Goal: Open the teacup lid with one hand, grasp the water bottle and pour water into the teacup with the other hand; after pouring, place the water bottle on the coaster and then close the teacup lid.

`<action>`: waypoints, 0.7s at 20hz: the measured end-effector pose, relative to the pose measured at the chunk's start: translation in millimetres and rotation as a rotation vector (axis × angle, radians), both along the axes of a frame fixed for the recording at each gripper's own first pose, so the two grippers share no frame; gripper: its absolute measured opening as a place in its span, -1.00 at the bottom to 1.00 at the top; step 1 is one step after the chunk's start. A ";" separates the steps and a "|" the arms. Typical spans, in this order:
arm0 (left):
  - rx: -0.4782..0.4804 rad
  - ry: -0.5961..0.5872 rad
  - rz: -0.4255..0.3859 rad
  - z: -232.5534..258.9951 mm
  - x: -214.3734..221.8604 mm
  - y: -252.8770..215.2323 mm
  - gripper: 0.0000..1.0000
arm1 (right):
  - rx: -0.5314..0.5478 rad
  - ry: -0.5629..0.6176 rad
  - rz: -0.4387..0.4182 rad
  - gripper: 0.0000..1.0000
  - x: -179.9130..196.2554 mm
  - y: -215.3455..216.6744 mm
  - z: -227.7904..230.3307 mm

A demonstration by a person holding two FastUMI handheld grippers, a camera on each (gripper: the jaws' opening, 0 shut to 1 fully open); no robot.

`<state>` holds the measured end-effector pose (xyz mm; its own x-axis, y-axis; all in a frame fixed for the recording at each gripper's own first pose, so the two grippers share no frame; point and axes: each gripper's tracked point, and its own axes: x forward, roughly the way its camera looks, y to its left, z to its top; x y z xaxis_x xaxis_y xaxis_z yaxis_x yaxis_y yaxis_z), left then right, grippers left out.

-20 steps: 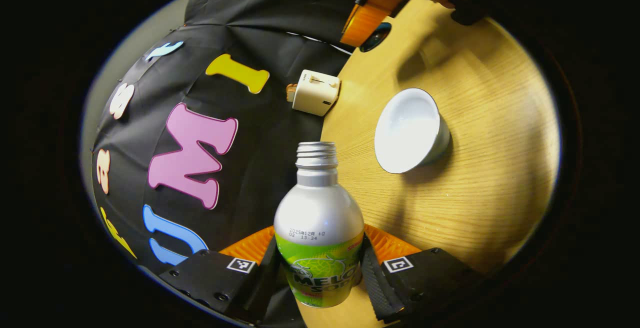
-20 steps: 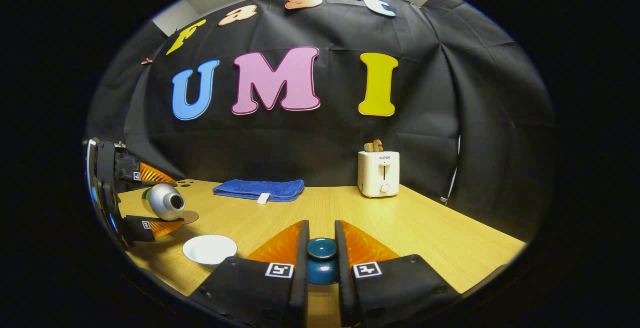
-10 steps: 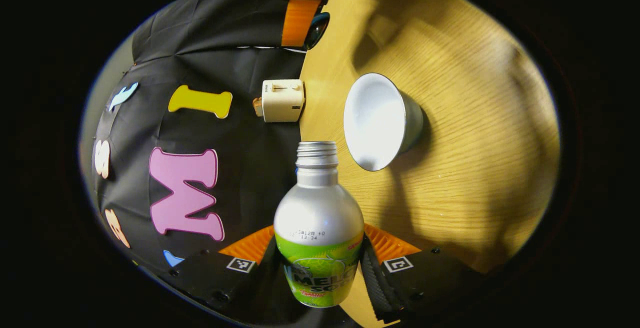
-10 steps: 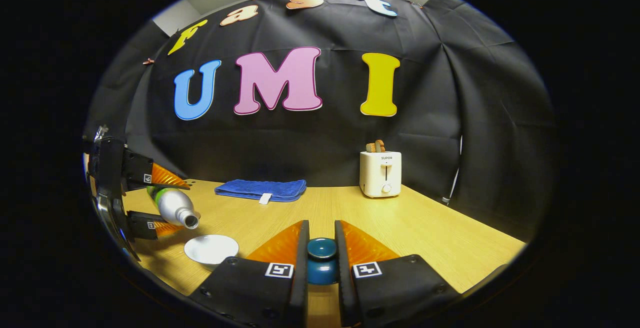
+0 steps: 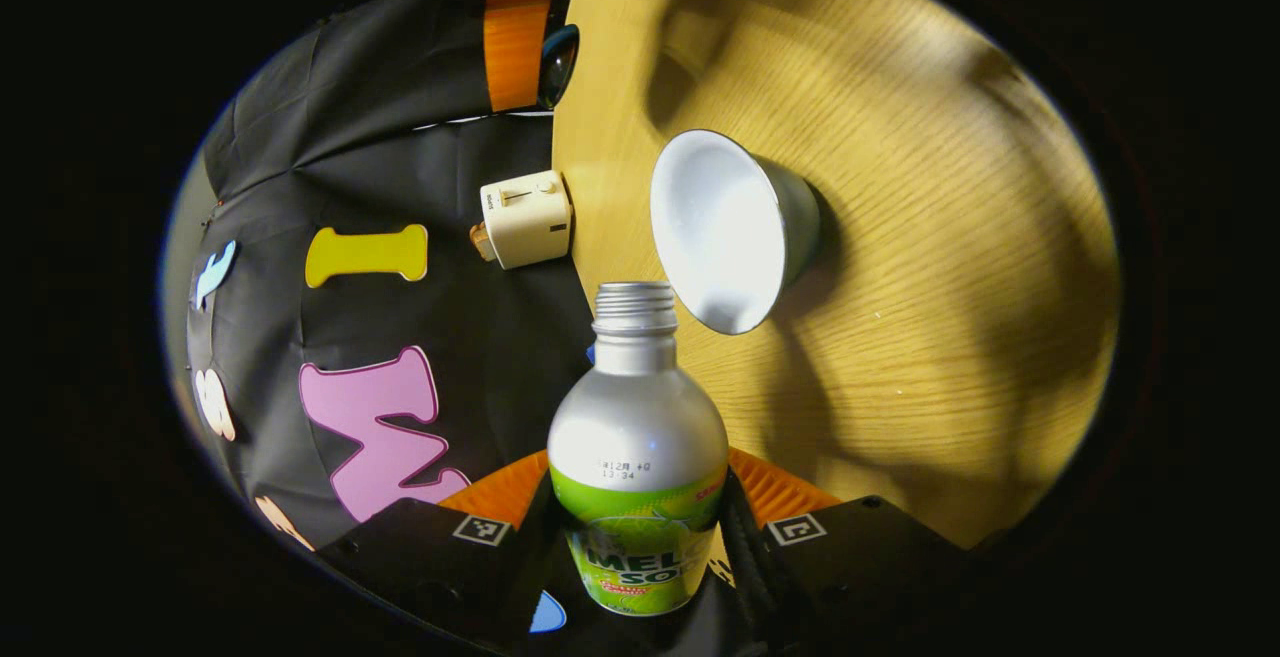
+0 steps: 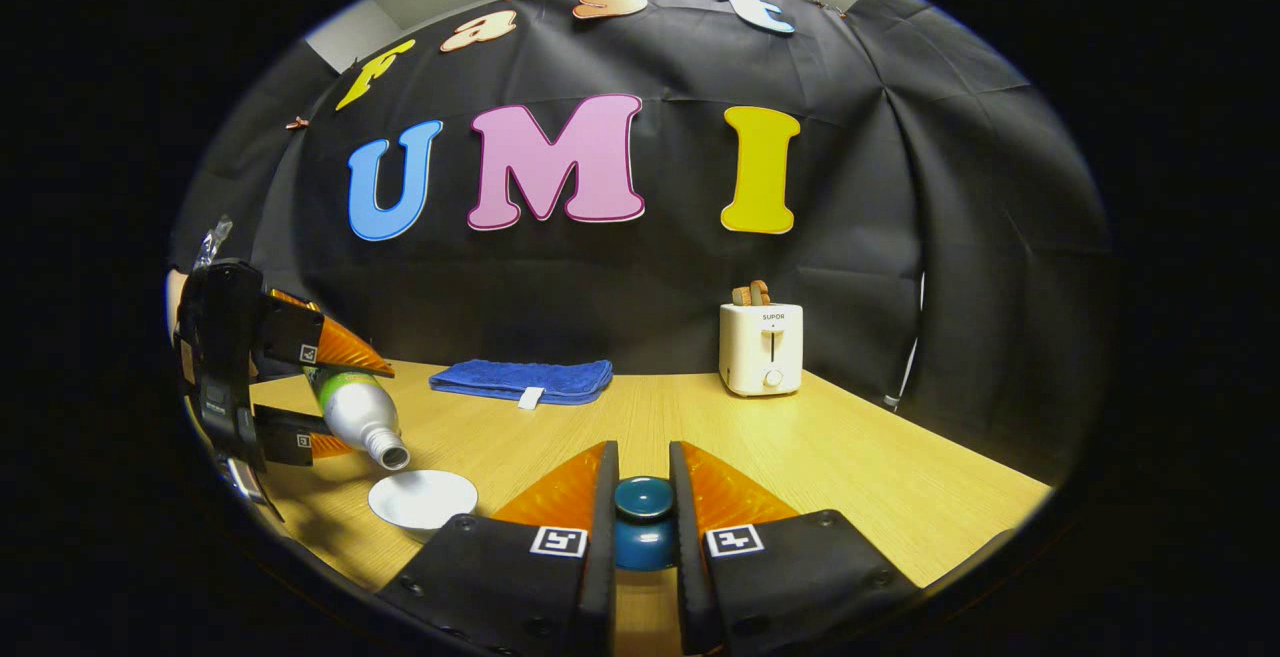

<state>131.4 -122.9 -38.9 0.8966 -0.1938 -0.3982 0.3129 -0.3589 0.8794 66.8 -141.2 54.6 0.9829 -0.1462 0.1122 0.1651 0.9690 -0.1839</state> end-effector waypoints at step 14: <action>0.199 -0.038 -0.053 15.3 0.9 -6.5 0.56 | -0.001 0.002 0.011 -0.43 0.1 2.0 -0.2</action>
